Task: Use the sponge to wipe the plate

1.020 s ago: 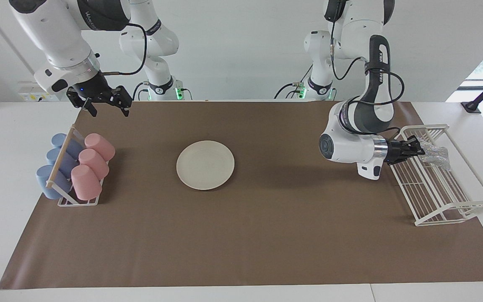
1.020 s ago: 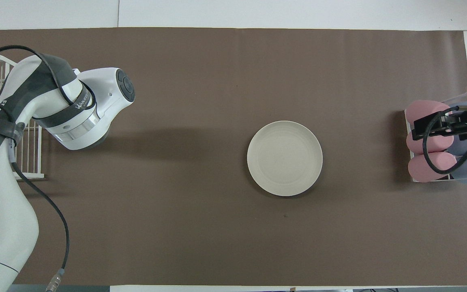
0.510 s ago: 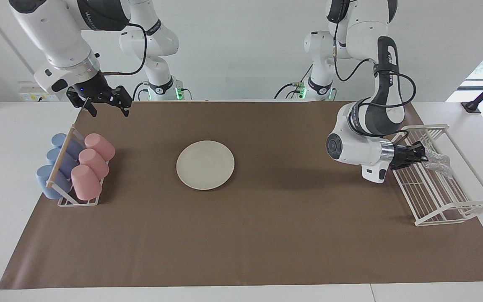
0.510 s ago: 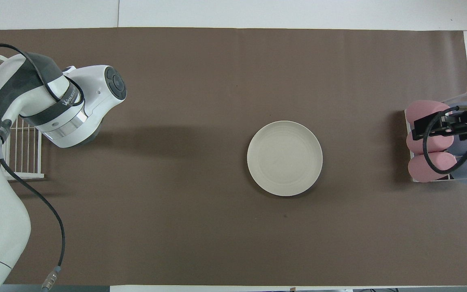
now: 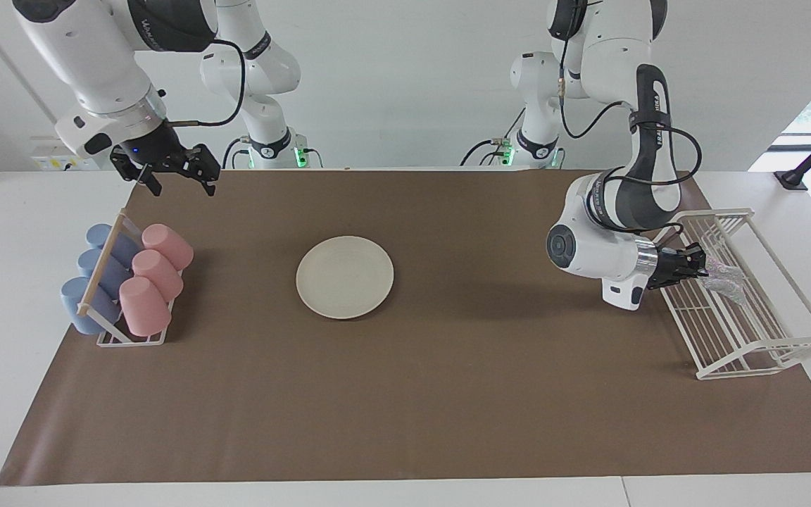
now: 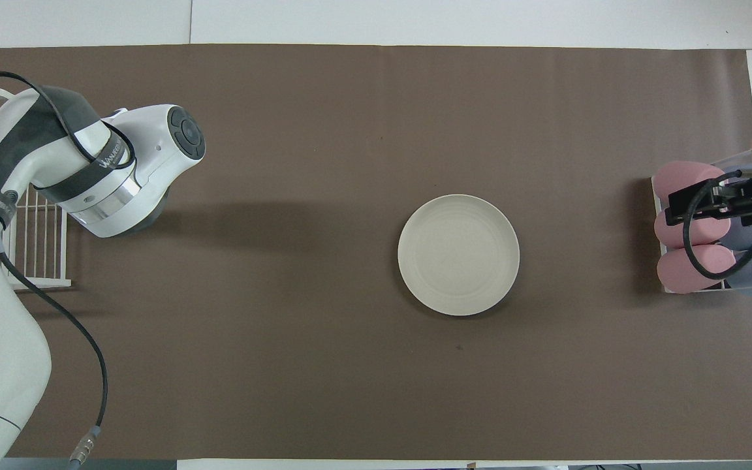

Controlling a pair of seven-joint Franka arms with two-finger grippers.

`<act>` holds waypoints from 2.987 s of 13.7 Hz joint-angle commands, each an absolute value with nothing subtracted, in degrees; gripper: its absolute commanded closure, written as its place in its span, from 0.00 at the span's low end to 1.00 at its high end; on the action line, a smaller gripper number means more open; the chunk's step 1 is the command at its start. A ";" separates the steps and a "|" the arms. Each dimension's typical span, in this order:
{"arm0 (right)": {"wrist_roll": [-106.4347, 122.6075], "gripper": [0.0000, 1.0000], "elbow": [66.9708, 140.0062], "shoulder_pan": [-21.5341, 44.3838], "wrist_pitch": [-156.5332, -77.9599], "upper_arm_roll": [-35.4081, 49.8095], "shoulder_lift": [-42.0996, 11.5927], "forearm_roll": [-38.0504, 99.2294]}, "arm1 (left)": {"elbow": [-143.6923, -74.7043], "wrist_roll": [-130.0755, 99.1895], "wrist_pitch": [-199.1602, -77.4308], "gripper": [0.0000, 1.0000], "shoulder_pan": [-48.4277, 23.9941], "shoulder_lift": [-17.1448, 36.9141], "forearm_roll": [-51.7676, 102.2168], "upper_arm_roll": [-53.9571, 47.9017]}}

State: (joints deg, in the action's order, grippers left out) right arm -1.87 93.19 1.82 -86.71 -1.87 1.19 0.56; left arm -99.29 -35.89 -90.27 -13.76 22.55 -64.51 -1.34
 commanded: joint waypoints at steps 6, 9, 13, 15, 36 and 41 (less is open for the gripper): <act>-0.53 0.00 93.87 0.97 -87.10 -1.32 1.67 -0.62 | -99.05 -35.86 -91.32 0.00 -12.74 22.59 -63.90 -1.67; -0.62 0.00 93.87 1.05 -87.10 -1.32 1.76 -0.62 | -99.05 -35.77 -91.14 0.00 -12.83 22.59 -63.90 -1.67; -0.62 0.00 93.87 1.05 -87.10 -1.32 1.76 -0.62 | -98.18 -34.81 -91.32 0.00 -12.74 21.63 -62.15 -1.85; -0.70 0.00 93.87 1.05 -87.10 -1.32 1.76 -0.62 | -96.08 -31.75 -92.02 0.00 -12.31 19.70 -55.84 -1.85; -1.05 0.00 93.87 1.14 -87.10 -1.32 1.76 -0.53 | -94.30 -10.02 -85.77 0.00 -2.99 -5.10 1.13 -0.88; -1.05 0.00 93.87 1.14 -87.10 -1.32 1.76 -0.53 | -96.51 -10.02 -88.42 0.00 -2.64 -4.57 2.90 -0.97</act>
State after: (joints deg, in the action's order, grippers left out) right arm -1.87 93.19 1.83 -86.71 -1.87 1.19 0.56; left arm -95.37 -11.09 -87.70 -3.40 -3.76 1.54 -0.93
